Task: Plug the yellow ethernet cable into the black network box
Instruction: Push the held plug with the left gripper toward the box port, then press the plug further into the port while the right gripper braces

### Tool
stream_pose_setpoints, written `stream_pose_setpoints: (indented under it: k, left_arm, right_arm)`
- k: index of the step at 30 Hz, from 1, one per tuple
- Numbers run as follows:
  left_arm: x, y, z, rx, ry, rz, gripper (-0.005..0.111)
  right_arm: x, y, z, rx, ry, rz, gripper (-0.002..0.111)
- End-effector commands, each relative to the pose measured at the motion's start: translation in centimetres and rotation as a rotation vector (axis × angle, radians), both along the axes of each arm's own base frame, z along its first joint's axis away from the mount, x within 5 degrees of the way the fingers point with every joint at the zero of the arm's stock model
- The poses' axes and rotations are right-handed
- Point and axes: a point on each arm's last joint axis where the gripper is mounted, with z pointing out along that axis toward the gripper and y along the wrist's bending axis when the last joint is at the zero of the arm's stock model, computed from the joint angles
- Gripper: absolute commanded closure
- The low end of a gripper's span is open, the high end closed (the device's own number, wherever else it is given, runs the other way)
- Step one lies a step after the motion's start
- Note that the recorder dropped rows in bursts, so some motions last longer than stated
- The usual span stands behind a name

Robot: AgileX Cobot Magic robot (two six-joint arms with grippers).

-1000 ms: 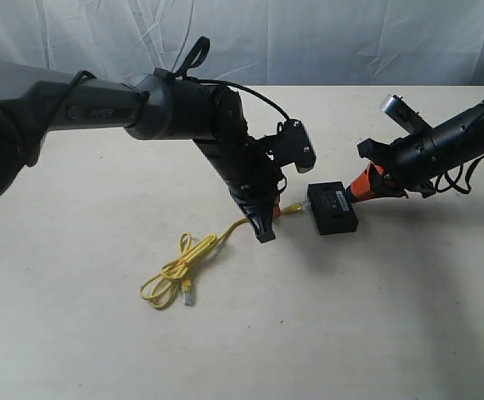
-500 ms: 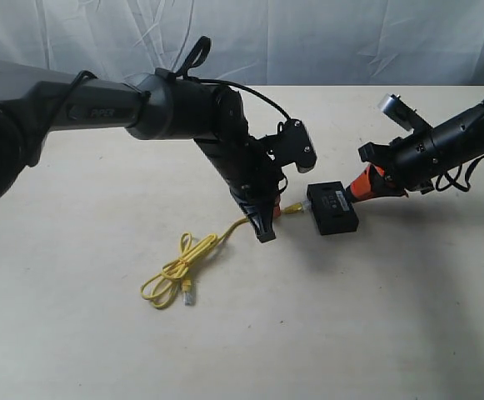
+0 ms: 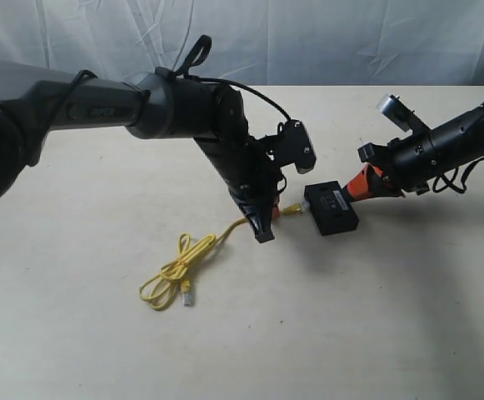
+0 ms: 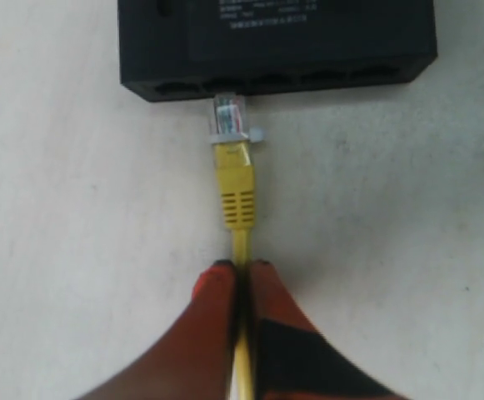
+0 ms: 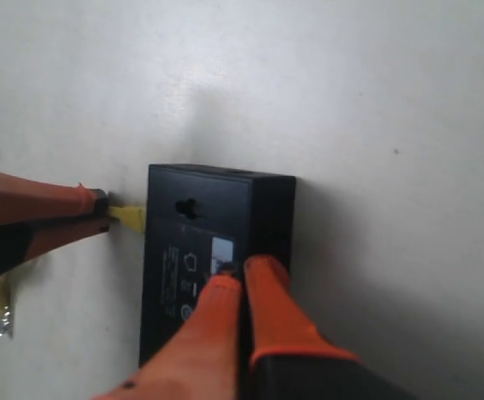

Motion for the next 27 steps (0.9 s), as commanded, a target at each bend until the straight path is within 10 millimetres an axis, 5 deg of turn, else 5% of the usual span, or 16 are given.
stream_pose_setpoints:
  k: [1,27]
  left_arm:
    - [-0.14,0.11,1.16,0.006,-0.010,-0.011,0.107]
    - [0.02,0.51,1.57,0.042,-0.030,0.011,0.107]
  right_arm:
    - [-0.10,-0.05,-1.32,0.009,0.028,0.003,0.108]
    - [-0.16,0.00,-2.17,0.018,0.051,-0.005,0.108]
